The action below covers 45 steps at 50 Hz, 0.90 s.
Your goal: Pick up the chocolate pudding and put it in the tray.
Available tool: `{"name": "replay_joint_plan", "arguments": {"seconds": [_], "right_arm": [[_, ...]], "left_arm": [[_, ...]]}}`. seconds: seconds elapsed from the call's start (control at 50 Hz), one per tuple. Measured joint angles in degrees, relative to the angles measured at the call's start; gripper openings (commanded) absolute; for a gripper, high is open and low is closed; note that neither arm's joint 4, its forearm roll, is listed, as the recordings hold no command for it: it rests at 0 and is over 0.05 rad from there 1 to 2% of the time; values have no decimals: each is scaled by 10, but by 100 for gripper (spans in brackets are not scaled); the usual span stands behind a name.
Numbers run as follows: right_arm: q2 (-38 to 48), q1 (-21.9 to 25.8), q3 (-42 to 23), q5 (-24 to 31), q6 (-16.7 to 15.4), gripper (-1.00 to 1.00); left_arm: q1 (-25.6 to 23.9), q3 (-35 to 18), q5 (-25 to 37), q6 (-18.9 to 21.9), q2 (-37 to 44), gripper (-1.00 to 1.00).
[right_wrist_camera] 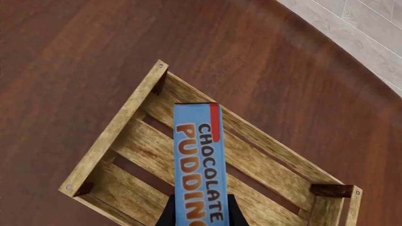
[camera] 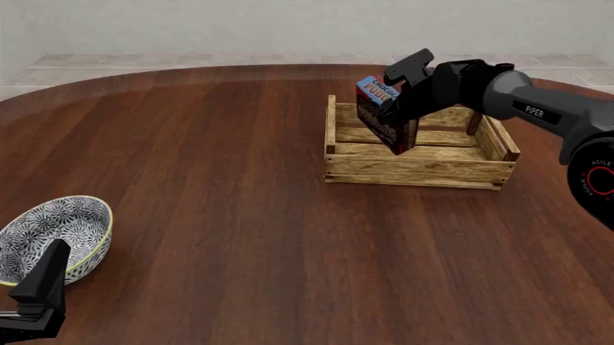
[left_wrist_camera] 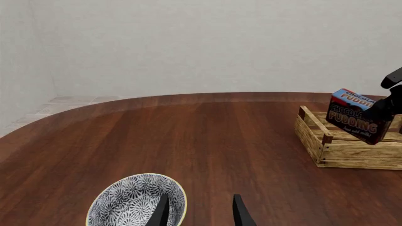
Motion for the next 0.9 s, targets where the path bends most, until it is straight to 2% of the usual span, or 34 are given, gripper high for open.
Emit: {"name": "replay_joint_plan", "arguments": {"seconds": [0.9], "right_arm": [[13,2,-5,-11,4,-100]], "left_arm": [[0,0,0,0,0,100]]}}
